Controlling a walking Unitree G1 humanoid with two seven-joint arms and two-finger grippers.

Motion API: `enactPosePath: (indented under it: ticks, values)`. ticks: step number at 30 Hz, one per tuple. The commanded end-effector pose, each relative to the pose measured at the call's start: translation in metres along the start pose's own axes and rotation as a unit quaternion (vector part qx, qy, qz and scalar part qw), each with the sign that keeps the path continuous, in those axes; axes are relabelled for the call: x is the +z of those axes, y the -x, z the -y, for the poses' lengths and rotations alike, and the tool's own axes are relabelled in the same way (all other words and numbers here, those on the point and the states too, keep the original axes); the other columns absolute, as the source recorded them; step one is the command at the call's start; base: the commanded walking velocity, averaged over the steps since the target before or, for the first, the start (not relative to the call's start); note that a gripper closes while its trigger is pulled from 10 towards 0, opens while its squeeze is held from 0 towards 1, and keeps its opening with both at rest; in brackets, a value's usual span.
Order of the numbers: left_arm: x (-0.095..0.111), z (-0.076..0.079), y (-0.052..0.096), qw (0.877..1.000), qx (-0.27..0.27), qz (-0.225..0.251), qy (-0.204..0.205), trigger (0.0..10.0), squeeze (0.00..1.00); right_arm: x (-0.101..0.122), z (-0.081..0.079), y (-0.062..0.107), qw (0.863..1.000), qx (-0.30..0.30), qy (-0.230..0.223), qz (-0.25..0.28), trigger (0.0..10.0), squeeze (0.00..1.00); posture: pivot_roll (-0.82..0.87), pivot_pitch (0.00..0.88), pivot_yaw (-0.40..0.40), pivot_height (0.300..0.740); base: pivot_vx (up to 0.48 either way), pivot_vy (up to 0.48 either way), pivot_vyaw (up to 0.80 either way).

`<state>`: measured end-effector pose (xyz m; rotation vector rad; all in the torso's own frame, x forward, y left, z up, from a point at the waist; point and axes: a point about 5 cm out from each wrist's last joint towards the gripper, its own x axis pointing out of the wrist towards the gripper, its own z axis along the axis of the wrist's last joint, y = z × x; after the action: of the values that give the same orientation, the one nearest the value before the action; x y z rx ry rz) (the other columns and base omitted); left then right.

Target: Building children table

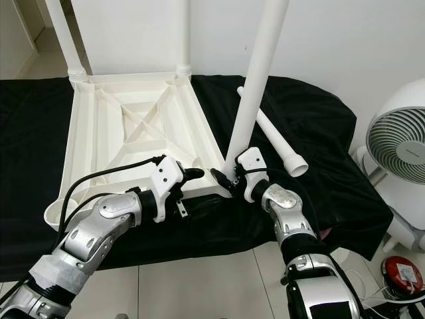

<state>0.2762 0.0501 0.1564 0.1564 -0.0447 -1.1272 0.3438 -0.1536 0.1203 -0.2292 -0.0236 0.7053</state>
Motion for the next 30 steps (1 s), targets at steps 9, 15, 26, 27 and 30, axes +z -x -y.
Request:
enactPosePath:
  ticks: [9, 15, 26, 27, 30]
  values:
    - [0.001, 0.004, -0.001, 0.999, -0.032, -0.001, -0.005, 10.0, 0.00, -0.016, -0.009, -0.004, 0.995, -0.077, -0.048, -0.031, 10.0, 0.00, -0.08, 0.000, -0.030, 0.740, 0.000, 0.000, 0.00]
    - [0.001, 0.005, -0.001, 0.999, -0.032, 0.000, -0.002, 10.0, 0.00, -0.017, -0.017, -0.008, 0.984, -0.157, -0.081, -0.040, 10.0, 0.00, -0.08, 0.000, -0.032, 0.740, 0.000, 0.000, 0.00]
    - [0.000, 0.008, -0.003, 0.999, -0.040, 0.000, -0.002, 10.0, 0.00, -0.009, -0.038, -0.009, 0.926, -0.357, -0.112, -0.049, 10.0, 0.00, -0.09, 0.000, -0.036, 0.740, 0.000, 0.000, 0.00]
    - [0.000, 0.008, -0.004, 0.999, -0.041, 0.000, -0.002, 10.0, 0.00, -0.008, -0.042, -0.009, 0.920, -0.371, -0.113, -0.051, 10.0, 0.00, -0.08, 0.000, -0.039, 0.740, 0.000, 0.000, 0.00]
    - [0.001, 0.009, -0.005, 0.999, -0.043, 0.002, -0.003, 10.0, 0.00, -0.006, -0.046, -0.009, 0.920, -0.374, -0.107, -0.053, 10.0, 0.00, -0.08, 0.000, -0.039, 0.740, 0.000, 0.000, 0.00]
